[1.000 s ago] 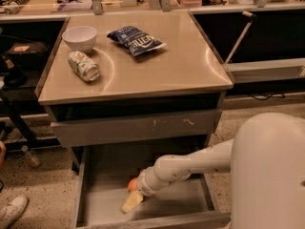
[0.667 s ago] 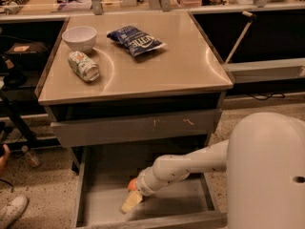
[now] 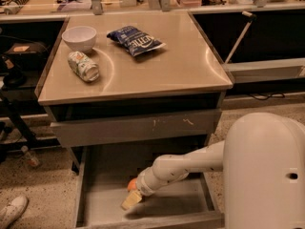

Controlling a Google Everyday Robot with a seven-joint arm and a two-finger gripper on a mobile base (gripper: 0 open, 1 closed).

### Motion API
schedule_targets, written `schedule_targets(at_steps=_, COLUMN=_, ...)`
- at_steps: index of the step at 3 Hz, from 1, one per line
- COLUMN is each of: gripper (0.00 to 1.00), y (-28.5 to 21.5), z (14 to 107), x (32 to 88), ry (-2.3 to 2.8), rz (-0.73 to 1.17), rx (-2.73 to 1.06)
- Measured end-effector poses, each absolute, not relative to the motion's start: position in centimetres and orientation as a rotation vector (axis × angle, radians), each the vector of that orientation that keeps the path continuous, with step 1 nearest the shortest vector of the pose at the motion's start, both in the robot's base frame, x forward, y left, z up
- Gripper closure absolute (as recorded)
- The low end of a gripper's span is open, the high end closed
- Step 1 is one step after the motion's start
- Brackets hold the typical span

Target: Pick orange from middle drawer and place on counter

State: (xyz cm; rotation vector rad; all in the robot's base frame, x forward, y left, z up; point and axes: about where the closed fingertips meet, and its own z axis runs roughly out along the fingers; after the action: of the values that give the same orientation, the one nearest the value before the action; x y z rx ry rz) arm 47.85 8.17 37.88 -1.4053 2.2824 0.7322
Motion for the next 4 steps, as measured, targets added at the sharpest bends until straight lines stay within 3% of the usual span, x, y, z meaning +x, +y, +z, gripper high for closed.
schedule_targets(at_steps=3, gripper=0.89, y=8.2, z=37.9, x=47.8, ry=2.282, rz=0.732, rx=-1.405)
schedule_targets(at_steps=4, gripper=1.0, y=7.7, z=39.5, x=47.3, ry=2.283, rz=0.732, rx=-1.383)
